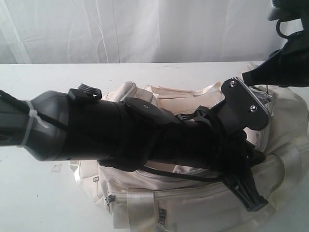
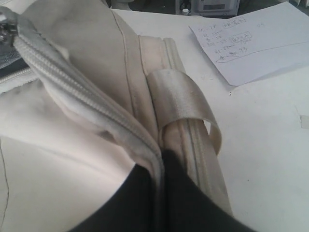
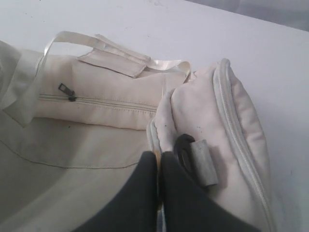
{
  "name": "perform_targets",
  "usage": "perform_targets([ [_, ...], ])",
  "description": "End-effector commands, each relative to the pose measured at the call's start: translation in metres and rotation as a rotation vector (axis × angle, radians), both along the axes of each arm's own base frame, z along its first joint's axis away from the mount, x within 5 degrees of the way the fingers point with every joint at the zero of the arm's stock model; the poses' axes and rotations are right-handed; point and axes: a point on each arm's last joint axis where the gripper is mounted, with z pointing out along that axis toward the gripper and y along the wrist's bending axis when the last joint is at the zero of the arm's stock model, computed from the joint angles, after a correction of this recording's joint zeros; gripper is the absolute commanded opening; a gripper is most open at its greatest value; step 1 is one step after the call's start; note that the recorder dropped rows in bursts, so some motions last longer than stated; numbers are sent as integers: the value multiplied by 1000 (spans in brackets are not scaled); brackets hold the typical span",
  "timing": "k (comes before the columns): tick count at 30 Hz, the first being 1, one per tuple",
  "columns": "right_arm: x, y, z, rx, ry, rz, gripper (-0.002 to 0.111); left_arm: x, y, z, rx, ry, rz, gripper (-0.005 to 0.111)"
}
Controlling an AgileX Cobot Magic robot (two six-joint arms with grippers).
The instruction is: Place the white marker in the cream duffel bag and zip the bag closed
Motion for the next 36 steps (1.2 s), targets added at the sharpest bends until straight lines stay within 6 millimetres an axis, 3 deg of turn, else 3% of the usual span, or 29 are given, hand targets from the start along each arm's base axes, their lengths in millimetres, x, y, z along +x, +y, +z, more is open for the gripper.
perform_targets([
  [1, 11, -1, 37, -16, -253, 5, 0, -25, -8, -8, 4, 32, -164, 0],
  [7, 8, -3, 48, -48, -187, 12, 0, -23, -7, -8, 12, 22, -149, 0],
  [16, 1, -3, 35, -59, -35, 18, 0, -23, -7, -9, 26, 5, -152, 0],
  [28, 0, 1, -2, -31, 71, 35, 0, -23, -7, -9, 25, 6, -151, 0],
  [36, 0, 0, -4, -65, 56, 52, 0, -21, -6, -9, 30, 0, -138, 0],
])
